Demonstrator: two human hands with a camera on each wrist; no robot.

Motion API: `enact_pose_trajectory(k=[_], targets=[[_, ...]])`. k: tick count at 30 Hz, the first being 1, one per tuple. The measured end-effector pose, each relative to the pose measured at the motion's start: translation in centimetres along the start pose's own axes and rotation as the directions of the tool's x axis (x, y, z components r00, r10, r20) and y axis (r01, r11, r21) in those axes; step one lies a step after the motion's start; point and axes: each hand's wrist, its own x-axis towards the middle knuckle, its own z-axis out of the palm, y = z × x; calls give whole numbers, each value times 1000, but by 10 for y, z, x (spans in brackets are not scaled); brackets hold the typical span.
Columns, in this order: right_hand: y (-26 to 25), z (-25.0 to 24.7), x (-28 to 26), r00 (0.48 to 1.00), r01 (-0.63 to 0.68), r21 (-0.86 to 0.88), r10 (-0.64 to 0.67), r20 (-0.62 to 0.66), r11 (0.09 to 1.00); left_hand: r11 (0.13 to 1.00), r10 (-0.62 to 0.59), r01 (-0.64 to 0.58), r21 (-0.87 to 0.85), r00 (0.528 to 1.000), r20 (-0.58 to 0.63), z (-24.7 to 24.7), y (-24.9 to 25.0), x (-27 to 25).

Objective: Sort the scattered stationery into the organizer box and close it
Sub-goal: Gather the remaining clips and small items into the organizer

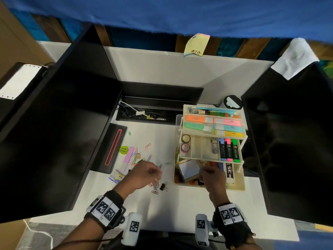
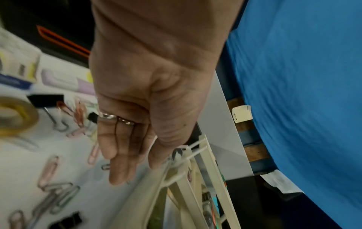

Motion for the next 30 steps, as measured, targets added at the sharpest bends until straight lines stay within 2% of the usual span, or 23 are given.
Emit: enact_pose_trajectory(k=[5, 10, 13, 17, 20, 23, 25, 30], targets=[[5, -3, -6, 991, -11, 37, 16, -131, 999, 996, -26, 30, 79, 998, -56, -34, -38, -13], [-15, 23, -11, 995, -9, 215, 31, -97, 977, 960, -25, 73, 272, 985, -173, -55, -71, -21], [-12, 41, -5, 987, 53, 151, -29, -157, 987, 952, -30, 90, 293, 979, -202, -67, -87, -24], [-7, 48, -2, 988, 48, 144, -26, -151, 988, 956, 4, 62, 286, 975, -222, -80, -100, -28], [-5, 46, 0, 996, 65, 108, -58, -67, 992, 957, 11, 55, 284, 974, -227, -87, -107, -29], [-2, 36, 3, 992, 89, 51, -93, 84, 995, 956, 46, 29, 292, 968, -246, -85, -112, -27], [-3, 30, 1, 985, 128, -1, -127, 120, 992, 951, 73, 14, 310, 961, -268, -83, -112, -28], [-5, 32, -6, 977, 213, -196, -214, 14, 957, 927, 118, 2, 374, 947, -298, -81, -117, -28]])
